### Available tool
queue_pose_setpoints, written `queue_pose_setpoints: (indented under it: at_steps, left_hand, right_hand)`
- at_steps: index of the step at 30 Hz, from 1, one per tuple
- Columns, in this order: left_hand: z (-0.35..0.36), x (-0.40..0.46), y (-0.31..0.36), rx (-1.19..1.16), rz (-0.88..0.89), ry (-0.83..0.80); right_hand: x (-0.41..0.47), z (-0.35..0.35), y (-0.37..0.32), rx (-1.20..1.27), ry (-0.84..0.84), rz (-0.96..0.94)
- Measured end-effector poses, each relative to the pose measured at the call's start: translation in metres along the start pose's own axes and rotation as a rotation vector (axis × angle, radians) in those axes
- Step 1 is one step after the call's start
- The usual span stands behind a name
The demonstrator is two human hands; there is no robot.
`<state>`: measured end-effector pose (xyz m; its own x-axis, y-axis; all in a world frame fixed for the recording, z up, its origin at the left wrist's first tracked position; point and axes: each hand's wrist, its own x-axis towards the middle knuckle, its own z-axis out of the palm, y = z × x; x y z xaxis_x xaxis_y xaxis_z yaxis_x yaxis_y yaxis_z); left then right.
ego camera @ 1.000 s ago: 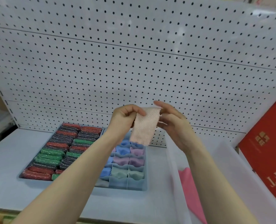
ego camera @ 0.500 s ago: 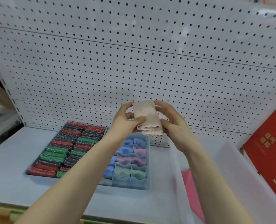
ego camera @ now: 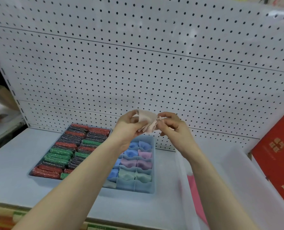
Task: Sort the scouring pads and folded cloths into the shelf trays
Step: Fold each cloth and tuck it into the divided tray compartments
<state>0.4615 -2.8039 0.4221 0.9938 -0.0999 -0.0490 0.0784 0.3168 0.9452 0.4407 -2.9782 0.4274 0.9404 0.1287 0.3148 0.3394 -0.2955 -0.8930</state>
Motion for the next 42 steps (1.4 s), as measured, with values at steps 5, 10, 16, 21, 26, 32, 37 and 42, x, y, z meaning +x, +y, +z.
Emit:
queue_pose_setpoints:
  at_steps: [5,10,16,21,26,32,37,42]
  left_hand:
    - [0.004,-0.007,-0.005,-0.045,0.063,-0.041]
    - [0.001,-0.013,-0.008,0.055,0.111,-0.134]
    - [0.000,-0.022,-0.005,0.088,0.111,-0.187]
    - [0.009,-0.029,-0.012,0.438,0.170,-0.062]
    - [0.001,-0.025,-0.016,0.292,0.239,0.089]
    - [-0.013,-0.031,-0.023,0.417,0.151,-0.120]
    - [-0.027,-0.027,-0.033,0.302,0.159,0.018]
    - [-0.046,-0.025,-0.041,0.302,0.145,0.001]
  right_hand:
    - [-0.001,0.007,0.002,0.288,0.110,0.140]
    - [0.002,0.007,0.003,0.519,0.160,0.283]
    - [0.002,0.005,0.000,0.554,0.101,0.328]
    - [-0.002,0.016,-0.003,0.489,0.148,0.292]
    - [-0.004,0.016,0.001,0.463,0.101,0.301]
    - [-0.006,0.022,0.015,0.533,0.107,0.349]
    - [-0.010,0.038,0.028,0.528,0.105,0.369]
    - [-0.017,0.051,0.033,0.631,-0.046,0.590]
